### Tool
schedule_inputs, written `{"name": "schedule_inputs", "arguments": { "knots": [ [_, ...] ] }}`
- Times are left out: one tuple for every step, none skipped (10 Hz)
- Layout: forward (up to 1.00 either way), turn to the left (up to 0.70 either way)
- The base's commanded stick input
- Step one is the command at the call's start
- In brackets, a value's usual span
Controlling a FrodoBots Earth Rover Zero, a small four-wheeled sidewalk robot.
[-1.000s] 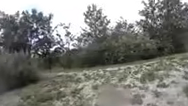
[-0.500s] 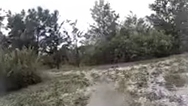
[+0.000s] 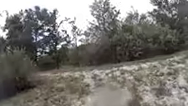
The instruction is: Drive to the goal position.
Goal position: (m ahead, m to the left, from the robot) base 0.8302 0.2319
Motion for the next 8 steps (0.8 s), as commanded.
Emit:
{"name": "schedule_inputs", "arguments": {
  "knots": [
    [0.84, 0.00],
    [0.84, 0.00],
    [0.84, 0.00],
    [0.84, 0.11],
    [0.85, 0.34],
    [0.85, 0.34],
    [0.85, 0.34],
    [0.85, 0.34]
  ]
}}
